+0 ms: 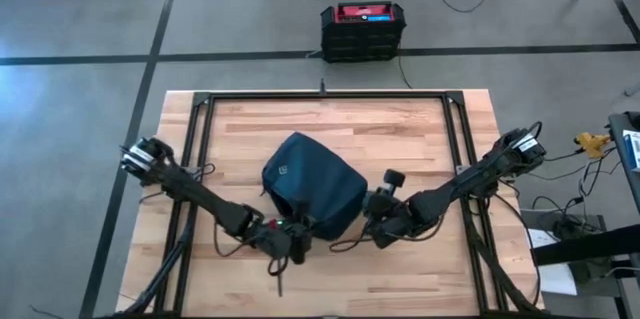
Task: Unpack backpack
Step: Open the dark blue backpack
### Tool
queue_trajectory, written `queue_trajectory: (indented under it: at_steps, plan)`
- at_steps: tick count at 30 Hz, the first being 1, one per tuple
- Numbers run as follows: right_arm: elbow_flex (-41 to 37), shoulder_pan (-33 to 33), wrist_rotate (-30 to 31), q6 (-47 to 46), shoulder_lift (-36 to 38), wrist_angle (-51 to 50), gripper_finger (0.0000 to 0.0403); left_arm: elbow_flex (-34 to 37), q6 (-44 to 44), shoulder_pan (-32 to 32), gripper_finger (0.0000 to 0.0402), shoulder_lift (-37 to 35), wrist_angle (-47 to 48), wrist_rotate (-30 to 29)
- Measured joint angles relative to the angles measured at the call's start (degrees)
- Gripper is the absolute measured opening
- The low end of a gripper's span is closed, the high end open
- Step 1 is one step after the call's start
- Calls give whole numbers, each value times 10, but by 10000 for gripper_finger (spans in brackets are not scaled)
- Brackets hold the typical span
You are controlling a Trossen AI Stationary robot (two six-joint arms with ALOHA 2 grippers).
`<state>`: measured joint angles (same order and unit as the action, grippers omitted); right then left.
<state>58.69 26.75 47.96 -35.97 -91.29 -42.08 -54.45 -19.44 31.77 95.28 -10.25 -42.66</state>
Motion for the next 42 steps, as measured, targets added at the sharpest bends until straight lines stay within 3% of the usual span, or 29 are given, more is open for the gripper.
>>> queue_trajectory:
  at_steps: [4,9,13,16,20,25,28,35,42]
  plan:
    - [-14,-5,27,-53,0,-70,0,55,31,7,0,-69,-2,-21]
    - [-20,4,13,-69,-2,-20,0,179,81,-34,0,-176,-77,-28]
    - [-20,17,-10,-1,-11,92,0,274,56,-99,0,-232,-230,70]
    - [-19,25,-41,48,-14,139,0,315,38,-154,0,-269,-294,142]
    - [-16,39,-42,90,-1,133,0,333,41,-191,0,-332,-299,243]
    - [-16,40,-29,156,10,128,4,340,50,-177,0,-374,-296,304]
    - [-16,20,-49,204,5,162,30,344,52,-160,0,-383,-296,304]
    - [-18,-12,-151,265,-9,306,136,344,55,-147,0,-379,-296,299]
    - [-18,-23,-184,200,-60,376,172,345,53,-147,0,-381,-295,298]
